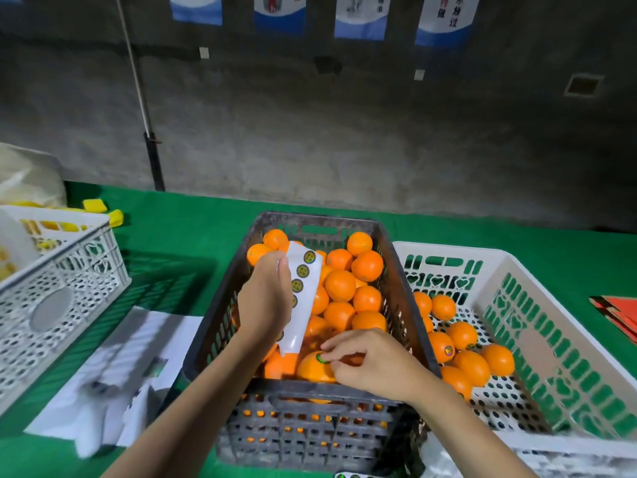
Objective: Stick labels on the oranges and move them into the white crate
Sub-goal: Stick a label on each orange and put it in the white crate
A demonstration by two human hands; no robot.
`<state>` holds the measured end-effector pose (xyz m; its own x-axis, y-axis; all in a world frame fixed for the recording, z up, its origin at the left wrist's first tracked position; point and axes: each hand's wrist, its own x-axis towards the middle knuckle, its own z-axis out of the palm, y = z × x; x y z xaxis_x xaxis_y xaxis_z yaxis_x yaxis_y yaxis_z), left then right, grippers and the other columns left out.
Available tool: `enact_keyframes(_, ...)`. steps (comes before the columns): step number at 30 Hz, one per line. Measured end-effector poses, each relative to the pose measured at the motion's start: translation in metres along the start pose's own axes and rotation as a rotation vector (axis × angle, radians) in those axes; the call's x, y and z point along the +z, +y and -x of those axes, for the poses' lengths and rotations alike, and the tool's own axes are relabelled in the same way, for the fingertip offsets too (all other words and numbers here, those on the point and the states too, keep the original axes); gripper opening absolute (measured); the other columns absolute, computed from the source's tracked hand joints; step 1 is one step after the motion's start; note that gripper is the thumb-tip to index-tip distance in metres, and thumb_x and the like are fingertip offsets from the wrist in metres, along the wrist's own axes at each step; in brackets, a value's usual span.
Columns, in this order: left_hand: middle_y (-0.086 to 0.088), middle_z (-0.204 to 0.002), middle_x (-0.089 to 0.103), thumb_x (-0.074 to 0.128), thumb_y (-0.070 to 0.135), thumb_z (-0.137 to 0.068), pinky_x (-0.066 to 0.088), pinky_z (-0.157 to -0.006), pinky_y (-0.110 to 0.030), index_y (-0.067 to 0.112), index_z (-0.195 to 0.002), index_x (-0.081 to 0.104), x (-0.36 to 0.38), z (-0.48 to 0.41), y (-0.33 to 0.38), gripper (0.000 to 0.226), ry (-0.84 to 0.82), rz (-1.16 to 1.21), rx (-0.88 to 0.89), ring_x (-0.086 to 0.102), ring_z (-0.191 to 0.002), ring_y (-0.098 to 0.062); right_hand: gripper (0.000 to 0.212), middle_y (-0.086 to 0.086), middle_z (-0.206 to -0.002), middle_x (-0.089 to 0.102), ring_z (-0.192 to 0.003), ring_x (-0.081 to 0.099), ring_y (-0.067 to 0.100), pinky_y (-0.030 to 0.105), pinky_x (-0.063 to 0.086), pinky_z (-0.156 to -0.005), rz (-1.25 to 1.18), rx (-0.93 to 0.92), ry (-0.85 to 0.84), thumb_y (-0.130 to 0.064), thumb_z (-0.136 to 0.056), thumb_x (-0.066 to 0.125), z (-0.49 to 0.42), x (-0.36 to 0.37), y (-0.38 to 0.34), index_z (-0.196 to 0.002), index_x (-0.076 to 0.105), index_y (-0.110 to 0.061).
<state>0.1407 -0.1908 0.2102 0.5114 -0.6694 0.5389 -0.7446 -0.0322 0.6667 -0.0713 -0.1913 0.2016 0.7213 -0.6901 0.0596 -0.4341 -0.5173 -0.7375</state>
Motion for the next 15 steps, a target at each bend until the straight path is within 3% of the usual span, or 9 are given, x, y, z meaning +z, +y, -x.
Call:
enact_keyframes(5,-0.005,-0.085,0.064,0.029,0.036,-0.104,0.052,-0.069,-0.047,0.020,-0.102,0.054,-0.0002,0.0016,0.0034,0.029,-0.033,-0.012,-0.004,0.063,-0.070,-0.034,0.038,-0.026,-0.138,0.056,-0.128,0.046,-0.010,0.019,0.039,-0.108,0.124,0.065,-0.109,-0.031,-0.092,0.054,0.0009,-0.0034,-0.0029,-0.125,0.067,-0.043)
enact_keyframes(8,-0.004,-0.084,0.062,0.031,0.034,-0.105,0.052,-0.069,-0.046,0.018,-0.101,0.054,-0.0003,0.0022,0.0047,0.029,-0.050,-0.005,0.006,0.063,-0.073,-0.033,0.049,-0.027,-0.153,0.039,-0.140,0.035,-0.003,0.021,0.033,-0.110,0.276,0.069,-0.183,-0.050,-0.094,0.047,0.0012,-0.0027,-0.0028,-0.143,0.047,-0.047)
enact_keyframes(11,-0.006,-0.098,0.065,0.033,0.031,-0.105,0.050,-0.075,-0.045,0.014,-0.109,0.057,-0.0017,0.0025,0.0067,0.030,-0.051,-0.002,-0.004,0.062,-0.084,-0.032,0.064,-0.021,-0.159,0.031,-0.145,0.030,0.005,0.030,0.031,-0.114,0.397,0.083,-0.196,-0.070,-0.093,0.042,-0.0010,-0.0016,-0.0045,-0.152,0.034,-0.045)
enact_keyframes(15,-0.003,-0.080,0.059,0.027,0.033,-0.107,0.047,-0.066,-0.040,0.017,-0.098,0.049,0.0024,0.0043,0.0071,0.028,-0.086,0.006,-0.049,0.060,-0.074,-0.027,0.071,-0.017,-0.154,0.040,-0.142,0.033,0.012,0.041,0.028,-0.114,0.424,0.158,-0.217,-0.079,-0.087,0.043,-0.0056,-0.0020,-0.0052,-0.151,0.032,-0.048)
